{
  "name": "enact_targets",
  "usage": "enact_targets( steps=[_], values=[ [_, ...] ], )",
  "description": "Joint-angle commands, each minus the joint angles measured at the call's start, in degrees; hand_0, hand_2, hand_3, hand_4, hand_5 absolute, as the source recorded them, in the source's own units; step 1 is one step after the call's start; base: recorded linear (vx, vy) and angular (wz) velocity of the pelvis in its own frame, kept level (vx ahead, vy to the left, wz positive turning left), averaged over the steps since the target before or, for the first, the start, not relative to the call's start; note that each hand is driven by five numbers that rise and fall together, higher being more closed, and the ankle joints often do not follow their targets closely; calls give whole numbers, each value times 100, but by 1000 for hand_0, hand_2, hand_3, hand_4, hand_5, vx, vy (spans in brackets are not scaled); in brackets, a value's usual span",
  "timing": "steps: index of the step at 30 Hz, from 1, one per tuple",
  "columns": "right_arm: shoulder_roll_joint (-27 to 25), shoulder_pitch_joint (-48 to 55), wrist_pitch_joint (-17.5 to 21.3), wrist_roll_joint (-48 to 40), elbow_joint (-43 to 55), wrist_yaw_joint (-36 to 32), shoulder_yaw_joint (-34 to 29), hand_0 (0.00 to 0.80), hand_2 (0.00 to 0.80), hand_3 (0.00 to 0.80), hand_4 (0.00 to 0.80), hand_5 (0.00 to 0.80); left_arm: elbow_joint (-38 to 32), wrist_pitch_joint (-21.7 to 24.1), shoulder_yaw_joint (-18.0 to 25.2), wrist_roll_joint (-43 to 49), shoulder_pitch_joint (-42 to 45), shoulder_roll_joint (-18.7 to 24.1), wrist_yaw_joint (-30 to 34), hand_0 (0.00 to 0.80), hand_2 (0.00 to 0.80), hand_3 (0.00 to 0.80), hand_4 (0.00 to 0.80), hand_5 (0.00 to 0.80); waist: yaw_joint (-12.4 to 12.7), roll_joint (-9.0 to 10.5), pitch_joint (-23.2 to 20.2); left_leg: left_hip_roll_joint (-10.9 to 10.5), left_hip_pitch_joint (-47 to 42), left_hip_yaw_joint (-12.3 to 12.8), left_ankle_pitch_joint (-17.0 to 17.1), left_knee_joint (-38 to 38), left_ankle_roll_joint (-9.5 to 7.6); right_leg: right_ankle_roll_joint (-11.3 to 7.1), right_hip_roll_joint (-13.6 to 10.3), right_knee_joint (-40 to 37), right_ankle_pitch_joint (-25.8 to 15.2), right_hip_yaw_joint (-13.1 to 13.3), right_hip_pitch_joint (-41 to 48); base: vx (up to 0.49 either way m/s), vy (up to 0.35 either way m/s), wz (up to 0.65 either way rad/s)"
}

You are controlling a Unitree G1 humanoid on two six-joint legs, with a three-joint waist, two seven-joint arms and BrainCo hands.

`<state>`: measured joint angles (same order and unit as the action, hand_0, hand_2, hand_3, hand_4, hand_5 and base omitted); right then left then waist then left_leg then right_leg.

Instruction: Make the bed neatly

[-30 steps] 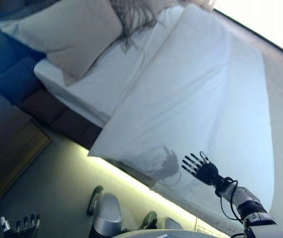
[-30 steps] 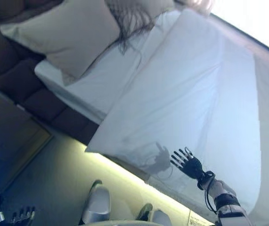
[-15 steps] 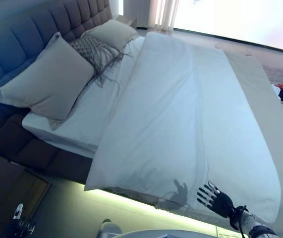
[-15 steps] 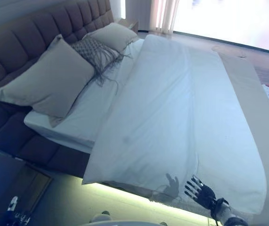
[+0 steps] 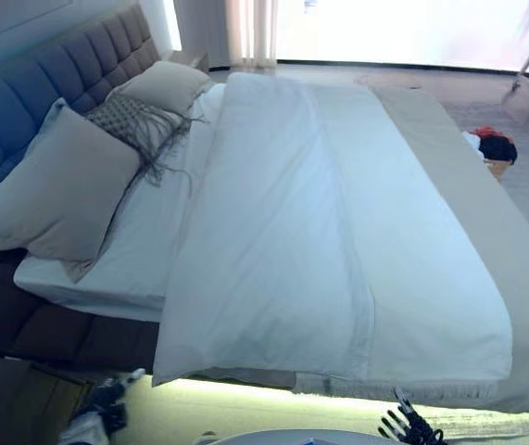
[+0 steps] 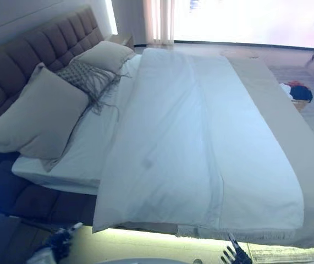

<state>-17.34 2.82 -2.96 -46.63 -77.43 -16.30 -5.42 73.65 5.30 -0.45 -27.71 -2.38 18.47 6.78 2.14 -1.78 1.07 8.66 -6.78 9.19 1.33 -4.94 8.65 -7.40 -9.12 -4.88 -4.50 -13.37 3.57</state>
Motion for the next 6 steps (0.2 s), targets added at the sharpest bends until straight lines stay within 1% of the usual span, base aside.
enact_targets(
  steps=[1, 3, 6],
  values=[
    [235, -419, 29, 199, -132, 86, 211, 0, 0, 0, 0, 0, 388, -153, -36, 39, -215, -251, -93, 0, 0, 0, 0, 0, -18, 57, 46, 40, 169, -24, 141, -6, -178, -85, -274, -12, -70, -132, 80, 44, -25, -19],
    [319, -431, 28, 180, -45, 185, 310, 0, 0, 0, 0, 0, 430, -199, -145, 17, -164, -443, -110, 0, 0, 0, 0, 0, -29, 95, 47, 59, 136, -17, 133, -6, -180, -74, -263, -12, -71, -119, 105, 30, -36, -4],
    [330, -440, 15, 196, 19, 131, 347, 0, 0, 0, 0, 0, 470, -356, -209, -269, -98, -579, 41, 0, 0, 0, 0, 0, -23, 133, 47, 77, 82, 2, 112, -6, -180, -71, -258, -12, -63, -119, 152, 14, -21, 1]
  ],
)
